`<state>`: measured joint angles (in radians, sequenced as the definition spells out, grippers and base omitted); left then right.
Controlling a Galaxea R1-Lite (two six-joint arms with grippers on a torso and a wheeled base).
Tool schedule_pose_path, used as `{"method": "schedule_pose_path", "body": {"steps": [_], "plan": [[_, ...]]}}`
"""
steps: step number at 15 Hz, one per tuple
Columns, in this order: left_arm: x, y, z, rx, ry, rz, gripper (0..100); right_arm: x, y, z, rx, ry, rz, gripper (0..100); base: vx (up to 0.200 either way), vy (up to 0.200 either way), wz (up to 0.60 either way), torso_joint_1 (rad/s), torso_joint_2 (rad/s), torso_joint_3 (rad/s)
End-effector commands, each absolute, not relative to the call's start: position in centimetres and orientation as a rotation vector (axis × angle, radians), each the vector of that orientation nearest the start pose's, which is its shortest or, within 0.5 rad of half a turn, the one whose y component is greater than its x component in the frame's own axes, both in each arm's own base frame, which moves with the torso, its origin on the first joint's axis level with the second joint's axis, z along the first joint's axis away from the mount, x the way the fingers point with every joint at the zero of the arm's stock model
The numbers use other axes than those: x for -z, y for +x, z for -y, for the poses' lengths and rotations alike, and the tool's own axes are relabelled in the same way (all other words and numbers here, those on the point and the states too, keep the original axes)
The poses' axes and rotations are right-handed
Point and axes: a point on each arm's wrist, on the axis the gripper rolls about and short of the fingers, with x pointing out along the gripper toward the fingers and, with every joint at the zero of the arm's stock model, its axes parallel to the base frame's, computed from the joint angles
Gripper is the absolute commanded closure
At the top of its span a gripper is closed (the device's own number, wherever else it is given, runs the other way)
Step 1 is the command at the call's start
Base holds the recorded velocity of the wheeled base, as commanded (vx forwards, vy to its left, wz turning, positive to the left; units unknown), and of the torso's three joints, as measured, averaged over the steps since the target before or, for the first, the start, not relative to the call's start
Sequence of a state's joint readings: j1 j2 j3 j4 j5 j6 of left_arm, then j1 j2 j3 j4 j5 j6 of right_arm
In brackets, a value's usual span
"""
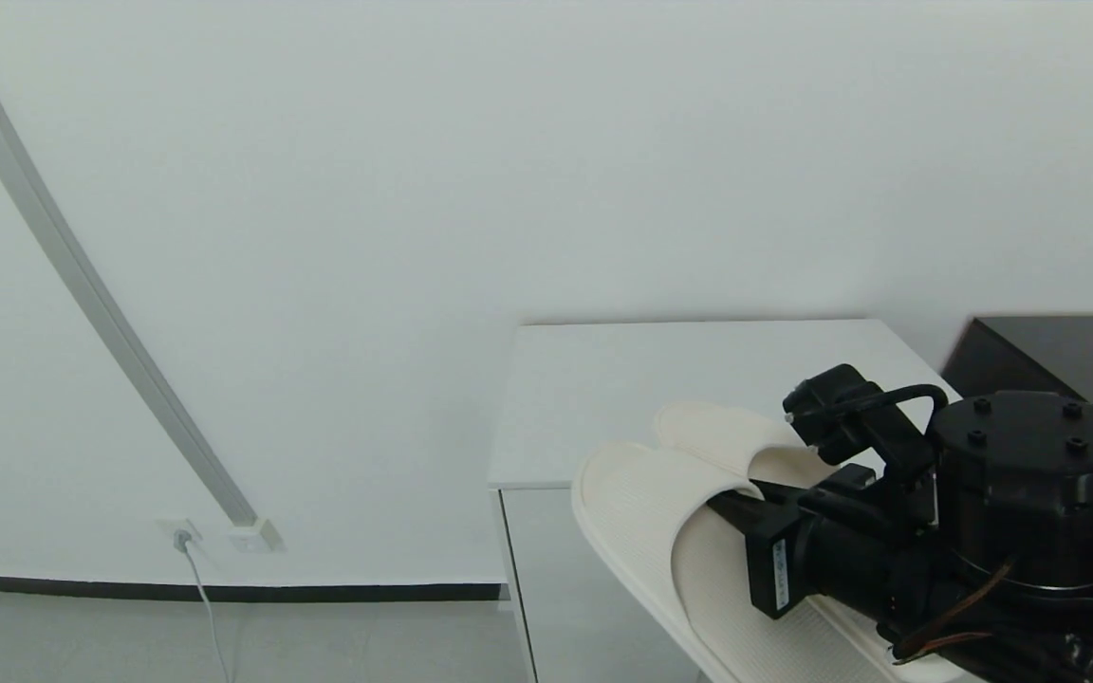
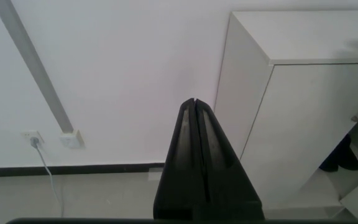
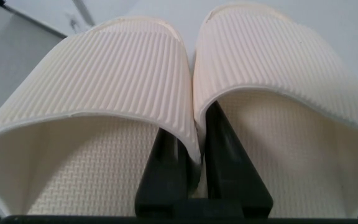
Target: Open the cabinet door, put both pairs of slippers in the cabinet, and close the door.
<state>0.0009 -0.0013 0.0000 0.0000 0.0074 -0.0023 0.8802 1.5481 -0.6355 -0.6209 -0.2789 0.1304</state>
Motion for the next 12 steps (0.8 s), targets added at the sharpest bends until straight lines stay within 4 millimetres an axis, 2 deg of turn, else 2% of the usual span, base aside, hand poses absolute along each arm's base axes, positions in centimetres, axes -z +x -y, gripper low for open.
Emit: {"method": "schedule_pose_path", "body": {"steps": [1,6,12], "plan": [[-7.55,-2.28,-0.01,-0.009,-0.003,0.0,100,-17.79,16.85,-19.49,-0.58,-0.038,-0.288,100,-0.2,0.0,0.0,-0.007,0.0,-0.002],[-7.55,-2.28,-0.01,-0.009,-0.003,0.0,100,-17.6,16.82,-19.46,-0.58,-0.045,-0.292,100,-0.2,0.0,0.0,0.001,0.0,0.003],[-7.55,-2.28,-0.01,-0.009,-0.005,0.0,100,-17.39,16.84,-19.48,-0.579,-0.05,-0.3,100,0.0,0.0,0.0,0.0,0.0,0.0]]}}
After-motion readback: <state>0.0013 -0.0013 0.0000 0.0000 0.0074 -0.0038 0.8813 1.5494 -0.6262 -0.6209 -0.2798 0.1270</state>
